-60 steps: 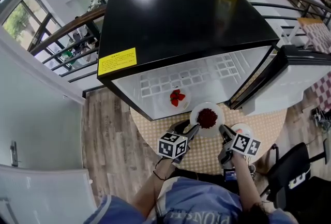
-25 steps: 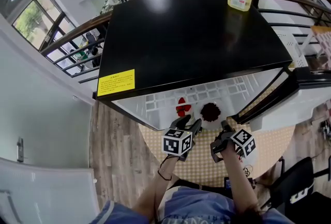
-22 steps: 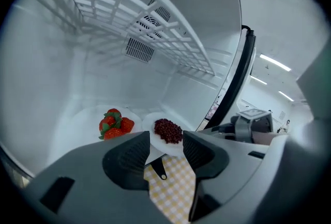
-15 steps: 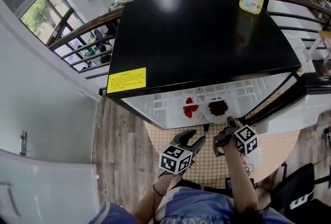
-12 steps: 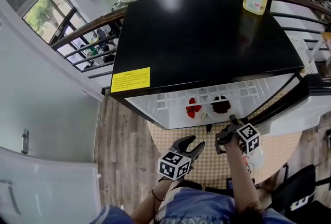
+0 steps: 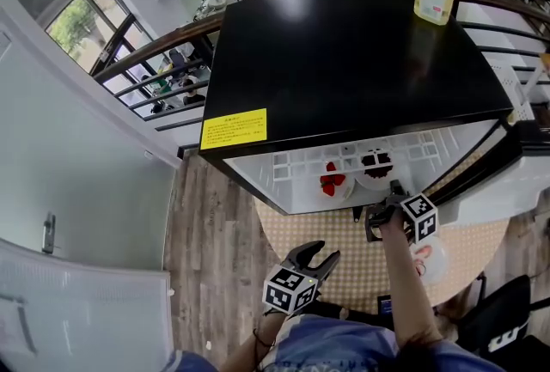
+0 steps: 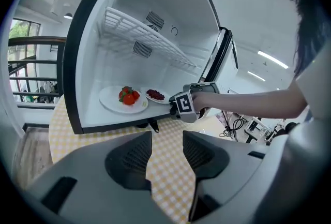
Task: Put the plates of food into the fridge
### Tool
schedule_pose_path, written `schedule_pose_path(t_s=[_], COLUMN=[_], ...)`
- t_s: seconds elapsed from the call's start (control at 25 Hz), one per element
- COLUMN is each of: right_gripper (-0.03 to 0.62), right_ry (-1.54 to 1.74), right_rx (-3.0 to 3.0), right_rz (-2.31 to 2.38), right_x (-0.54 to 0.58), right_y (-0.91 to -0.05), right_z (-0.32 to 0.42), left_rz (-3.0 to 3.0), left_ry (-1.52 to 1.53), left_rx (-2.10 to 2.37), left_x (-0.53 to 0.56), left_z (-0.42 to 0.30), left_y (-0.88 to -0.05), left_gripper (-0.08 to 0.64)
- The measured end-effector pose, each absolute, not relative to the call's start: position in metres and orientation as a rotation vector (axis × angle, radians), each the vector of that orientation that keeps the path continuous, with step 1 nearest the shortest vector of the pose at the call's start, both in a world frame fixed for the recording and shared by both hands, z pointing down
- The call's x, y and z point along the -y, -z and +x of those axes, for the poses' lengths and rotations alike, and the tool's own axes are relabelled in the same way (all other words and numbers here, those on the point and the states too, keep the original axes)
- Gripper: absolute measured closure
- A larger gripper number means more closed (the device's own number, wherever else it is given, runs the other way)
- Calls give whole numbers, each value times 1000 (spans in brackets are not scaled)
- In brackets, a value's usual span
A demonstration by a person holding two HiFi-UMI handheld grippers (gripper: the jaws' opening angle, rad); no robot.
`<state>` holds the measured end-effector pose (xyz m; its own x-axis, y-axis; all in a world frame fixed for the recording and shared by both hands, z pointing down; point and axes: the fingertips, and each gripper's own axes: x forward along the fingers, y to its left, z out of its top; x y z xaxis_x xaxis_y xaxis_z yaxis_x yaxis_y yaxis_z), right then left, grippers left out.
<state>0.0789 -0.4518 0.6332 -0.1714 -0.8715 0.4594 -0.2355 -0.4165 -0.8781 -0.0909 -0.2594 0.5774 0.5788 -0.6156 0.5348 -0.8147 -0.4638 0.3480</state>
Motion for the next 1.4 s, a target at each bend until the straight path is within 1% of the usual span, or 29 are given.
schedule_pose_path(t_s=[0.12, 0.24, 0.48, 0.84, 0.96, 1.16, 1.28, 1.4], right_gripper=[561, 546, 546, 551, 551, 552, 554, 554], right_ry=[1620, 1606, 1525, 1370, 1320, 1341, 1340, 1345], right_rx=[-1291, -1350, -1589, -2152, -2267, -2317, -2348, -2357], right_rz=[-1561, -1542, -1535, -1469, -1461, -1442, -1468, -1495], right_x=[454, 451, 428, 362, 337, 287, 257, 237], right_y=[-632, -625, -594, -544, -535, -542, -553, -555], right_z=[79, 79, 75, 34, 23, 14, 16, 17], left_rz=[2263, 2282, 2320, 2383, 2416, 2473, 2504, 2533], left_ry=[-467, -462, -414, -353, -344, -352, -356, -363], left_rx=[1142, 1150, 1161, 1078, 1041, 930, 865, 803], left_x=[259, 258, 260, 254, 250, 240, 234, 233], left_z=[-94, -99, -103, -93, -89, -79, -74, -68], left_y=[-572, -565, -548, -536, -533, -535, -540, -544], left_gripper=[365, 366, 366, 367, 380, 388, 421, 425])
